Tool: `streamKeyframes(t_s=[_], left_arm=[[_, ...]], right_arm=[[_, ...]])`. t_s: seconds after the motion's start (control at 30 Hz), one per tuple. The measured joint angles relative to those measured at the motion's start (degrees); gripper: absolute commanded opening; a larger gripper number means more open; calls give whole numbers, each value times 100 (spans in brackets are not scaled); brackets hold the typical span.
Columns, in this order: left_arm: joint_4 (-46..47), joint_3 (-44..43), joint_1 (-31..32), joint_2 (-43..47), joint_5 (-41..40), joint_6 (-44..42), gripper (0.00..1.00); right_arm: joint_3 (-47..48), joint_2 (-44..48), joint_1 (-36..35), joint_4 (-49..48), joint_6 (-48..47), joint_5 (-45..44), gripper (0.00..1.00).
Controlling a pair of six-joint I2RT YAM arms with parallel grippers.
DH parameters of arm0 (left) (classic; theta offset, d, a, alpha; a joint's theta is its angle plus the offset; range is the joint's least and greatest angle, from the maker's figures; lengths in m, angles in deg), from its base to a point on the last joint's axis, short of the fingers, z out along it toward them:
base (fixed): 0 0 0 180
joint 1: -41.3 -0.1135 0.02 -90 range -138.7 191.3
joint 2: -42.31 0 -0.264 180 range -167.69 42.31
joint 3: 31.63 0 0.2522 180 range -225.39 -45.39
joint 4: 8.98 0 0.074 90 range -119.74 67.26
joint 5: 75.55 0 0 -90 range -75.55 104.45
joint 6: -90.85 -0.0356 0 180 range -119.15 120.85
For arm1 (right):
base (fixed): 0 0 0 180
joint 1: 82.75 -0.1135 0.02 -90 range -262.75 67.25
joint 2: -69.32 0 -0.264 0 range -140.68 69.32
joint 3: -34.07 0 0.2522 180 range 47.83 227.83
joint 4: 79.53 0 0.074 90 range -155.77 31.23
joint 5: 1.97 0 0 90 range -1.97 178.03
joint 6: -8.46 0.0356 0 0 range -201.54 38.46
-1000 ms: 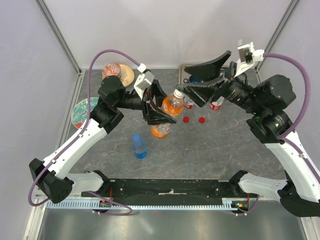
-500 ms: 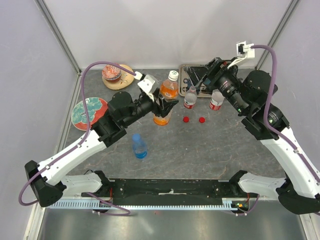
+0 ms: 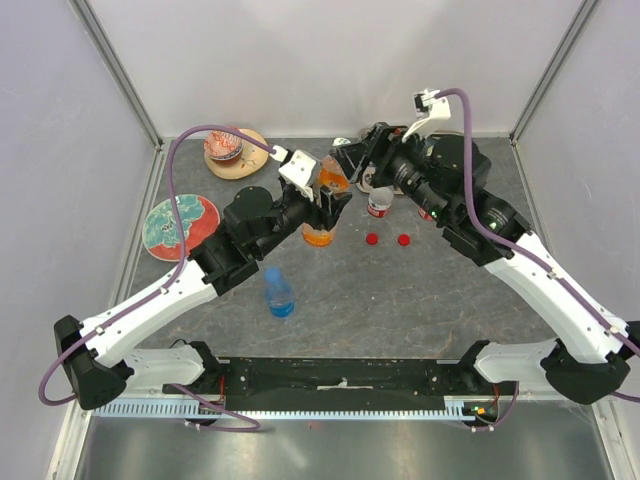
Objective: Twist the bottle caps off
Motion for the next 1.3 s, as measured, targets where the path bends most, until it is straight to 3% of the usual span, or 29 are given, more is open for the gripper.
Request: streamKeyframes(t_s=[0.4, 0.63, 0.9, 1.0, 1.13, 1.3], left_arm=[[-4, 0, 28, -2, -46, -9, 54], [-20, 20, 33, -4, -44, -9, 54], [-42, 35, 33, -39, -46, -55, 54], [-70, 35, 33, -42, -52, -105, 54], [-81, 35, 33, -39, -68, -133, 54], [-85, 37, 33, -37, -48, -144, 54]], right_arm=[[0, -260, -48, -129, -87, -238, 77], [31, -282, -50, -260, -166, -286, 56], [31, -341, -68, -297, -173, -223, 49], [31, -374, -68, -299, -168, -157, 39], [28, -380, -68, -293, -210, -81, 0], [17, -365, -63, -273, -267, -59, 0]])
